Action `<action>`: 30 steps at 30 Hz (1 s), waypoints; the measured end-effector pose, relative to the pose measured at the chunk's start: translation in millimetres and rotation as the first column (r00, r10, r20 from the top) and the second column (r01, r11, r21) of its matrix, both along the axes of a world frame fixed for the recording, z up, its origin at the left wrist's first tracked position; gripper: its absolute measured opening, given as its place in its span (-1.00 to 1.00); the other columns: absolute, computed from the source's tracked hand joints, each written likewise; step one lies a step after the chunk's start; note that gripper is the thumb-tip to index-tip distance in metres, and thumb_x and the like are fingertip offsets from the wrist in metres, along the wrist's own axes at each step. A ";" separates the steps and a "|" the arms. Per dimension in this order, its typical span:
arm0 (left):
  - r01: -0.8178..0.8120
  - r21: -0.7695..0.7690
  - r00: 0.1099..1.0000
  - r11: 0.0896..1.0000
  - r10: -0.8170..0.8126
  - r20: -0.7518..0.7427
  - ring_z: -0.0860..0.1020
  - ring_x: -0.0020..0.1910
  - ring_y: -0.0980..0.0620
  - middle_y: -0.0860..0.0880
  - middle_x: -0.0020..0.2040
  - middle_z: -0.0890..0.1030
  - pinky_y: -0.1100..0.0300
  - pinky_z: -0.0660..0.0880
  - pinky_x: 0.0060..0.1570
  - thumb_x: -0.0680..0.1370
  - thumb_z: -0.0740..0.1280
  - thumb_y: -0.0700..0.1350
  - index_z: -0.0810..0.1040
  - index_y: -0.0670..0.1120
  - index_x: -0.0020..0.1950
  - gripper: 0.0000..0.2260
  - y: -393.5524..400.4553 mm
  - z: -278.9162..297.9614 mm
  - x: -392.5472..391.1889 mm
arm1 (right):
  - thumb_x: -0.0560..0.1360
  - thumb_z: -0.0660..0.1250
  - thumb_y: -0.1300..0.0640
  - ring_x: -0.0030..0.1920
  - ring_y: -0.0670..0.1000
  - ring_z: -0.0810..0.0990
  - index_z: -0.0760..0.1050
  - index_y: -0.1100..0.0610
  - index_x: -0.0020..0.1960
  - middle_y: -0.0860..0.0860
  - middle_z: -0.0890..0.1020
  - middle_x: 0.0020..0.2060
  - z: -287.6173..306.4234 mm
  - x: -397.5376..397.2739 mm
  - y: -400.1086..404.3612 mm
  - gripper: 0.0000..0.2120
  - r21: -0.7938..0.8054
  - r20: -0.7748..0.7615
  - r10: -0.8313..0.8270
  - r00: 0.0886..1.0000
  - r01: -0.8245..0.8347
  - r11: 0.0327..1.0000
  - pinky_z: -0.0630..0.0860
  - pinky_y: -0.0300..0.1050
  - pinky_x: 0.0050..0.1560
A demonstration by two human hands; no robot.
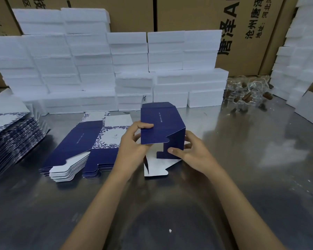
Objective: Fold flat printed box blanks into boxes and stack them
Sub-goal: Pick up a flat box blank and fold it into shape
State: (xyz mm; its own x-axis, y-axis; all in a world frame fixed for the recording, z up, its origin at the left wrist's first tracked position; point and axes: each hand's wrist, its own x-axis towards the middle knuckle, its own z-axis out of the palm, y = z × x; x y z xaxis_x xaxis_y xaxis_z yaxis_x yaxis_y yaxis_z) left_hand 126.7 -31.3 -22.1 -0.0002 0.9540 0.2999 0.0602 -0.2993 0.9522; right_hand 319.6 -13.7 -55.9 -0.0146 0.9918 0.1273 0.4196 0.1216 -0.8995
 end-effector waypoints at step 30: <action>-0.011 0.028 1.000 1.000 0.011 -0.026 0.64 -0.14 0.22 0.19 -0.04 0.70 0.32 0.55 -0.19 0.49 0.45 -0.36 0.63 -0.12 0.07 -0.78 9.4 2.3 -1.7 | 0.54 0.42 -0.08 -0.42 -0.08 0.30 0.36 0.14 -0.33 -0.02 0.38 -0.50 13.0 19.8 -0.4 -0.57 0.312 0.252 -0.146 0.957 0.063 0.948 0.27 -0.24 -0.40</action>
State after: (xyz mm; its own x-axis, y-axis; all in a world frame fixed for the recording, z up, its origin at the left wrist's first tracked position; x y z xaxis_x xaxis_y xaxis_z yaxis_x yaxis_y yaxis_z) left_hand 125.0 -21.9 -19.7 -0.0022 0.9453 0.3261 0.0888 -0.3246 0.9417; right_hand 339.4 -14.1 -43.0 0.0123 0.9064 0.4222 0.6647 0.3080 -0.6806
